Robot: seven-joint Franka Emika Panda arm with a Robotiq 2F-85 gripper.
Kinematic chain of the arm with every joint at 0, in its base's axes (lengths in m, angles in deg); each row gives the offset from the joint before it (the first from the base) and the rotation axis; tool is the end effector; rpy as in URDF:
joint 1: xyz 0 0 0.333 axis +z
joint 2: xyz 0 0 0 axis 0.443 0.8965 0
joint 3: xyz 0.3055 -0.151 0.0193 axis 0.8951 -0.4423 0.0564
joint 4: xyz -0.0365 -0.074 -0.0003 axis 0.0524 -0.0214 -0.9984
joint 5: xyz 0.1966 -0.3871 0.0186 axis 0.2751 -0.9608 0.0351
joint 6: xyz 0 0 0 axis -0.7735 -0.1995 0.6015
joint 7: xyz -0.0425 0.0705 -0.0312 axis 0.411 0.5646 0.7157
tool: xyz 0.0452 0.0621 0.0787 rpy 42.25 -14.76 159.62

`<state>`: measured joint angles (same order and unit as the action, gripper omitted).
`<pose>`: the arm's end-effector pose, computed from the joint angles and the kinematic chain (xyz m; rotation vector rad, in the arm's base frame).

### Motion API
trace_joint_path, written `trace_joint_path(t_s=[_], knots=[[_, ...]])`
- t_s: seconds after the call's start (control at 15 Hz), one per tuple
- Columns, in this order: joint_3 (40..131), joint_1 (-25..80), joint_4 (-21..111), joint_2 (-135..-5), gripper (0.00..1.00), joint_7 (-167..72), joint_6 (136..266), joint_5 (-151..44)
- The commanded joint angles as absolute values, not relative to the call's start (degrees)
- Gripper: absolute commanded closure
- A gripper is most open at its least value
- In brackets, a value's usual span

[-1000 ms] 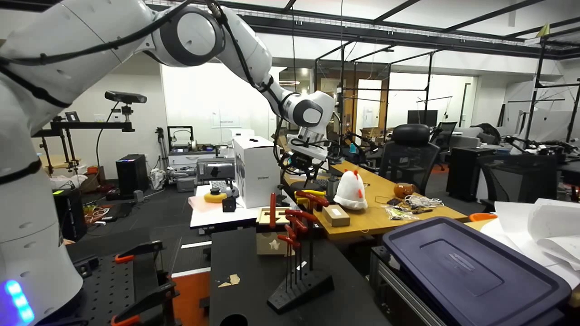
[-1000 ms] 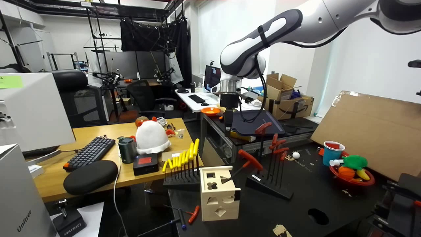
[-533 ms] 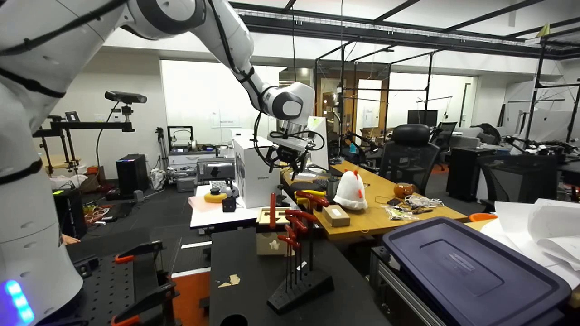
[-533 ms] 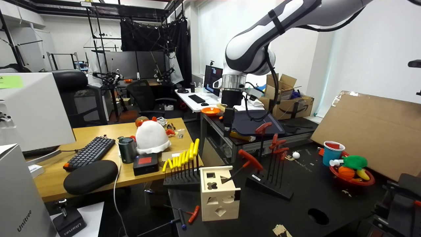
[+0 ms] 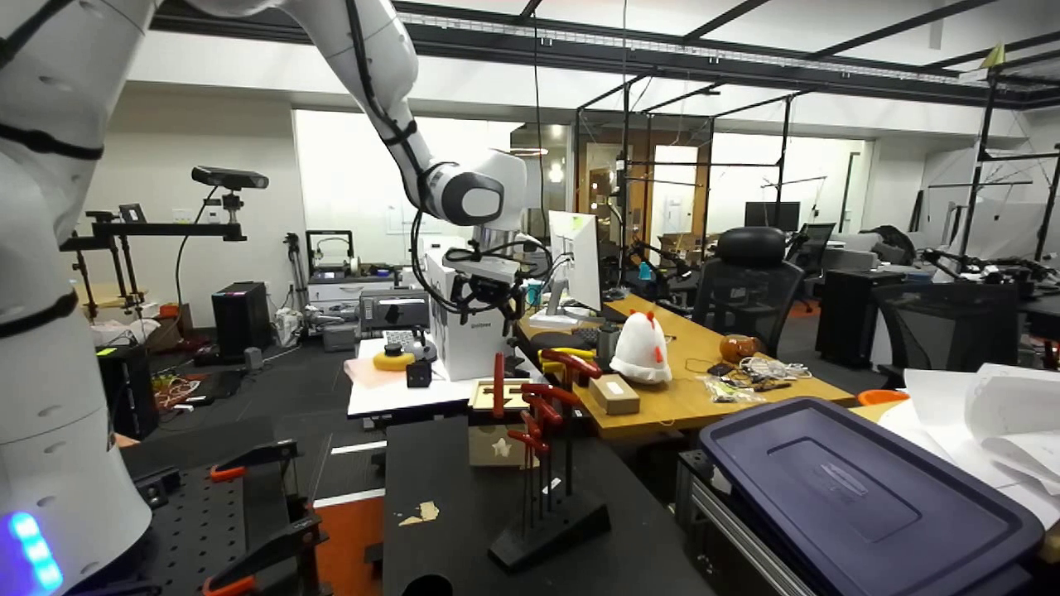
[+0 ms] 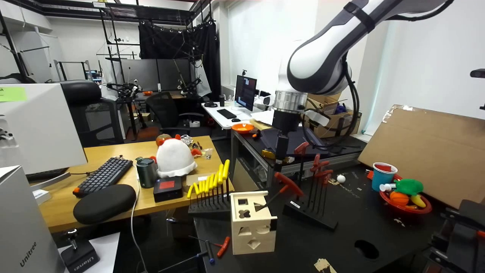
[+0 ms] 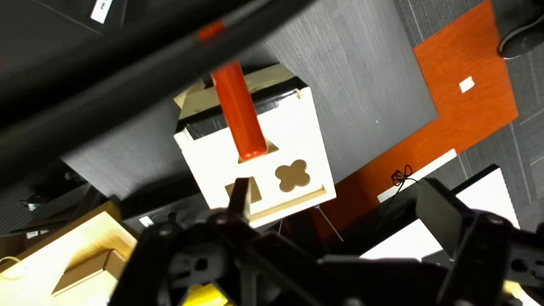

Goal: Pick the tool with the red handle and put on the black object

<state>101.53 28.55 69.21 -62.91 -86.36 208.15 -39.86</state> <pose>0.6202 0.1519 0.2309 -2.7798 -0.9876 -0.0886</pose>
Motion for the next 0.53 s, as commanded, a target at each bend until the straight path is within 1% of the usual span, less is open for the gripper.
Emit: trace_joint_path(t_s=[0.0,0.27,0.47], knots=[[102.35,27.95,79.78,-69.39,0.0,-84.63,215.42,-40.03],[103.13,27.43,83.6,-68.39,0.0,-85.06,223.02,-39.52],[103.78,26.97,84.59,-66.58,0.0,-84.85,225.67,-40.33]])
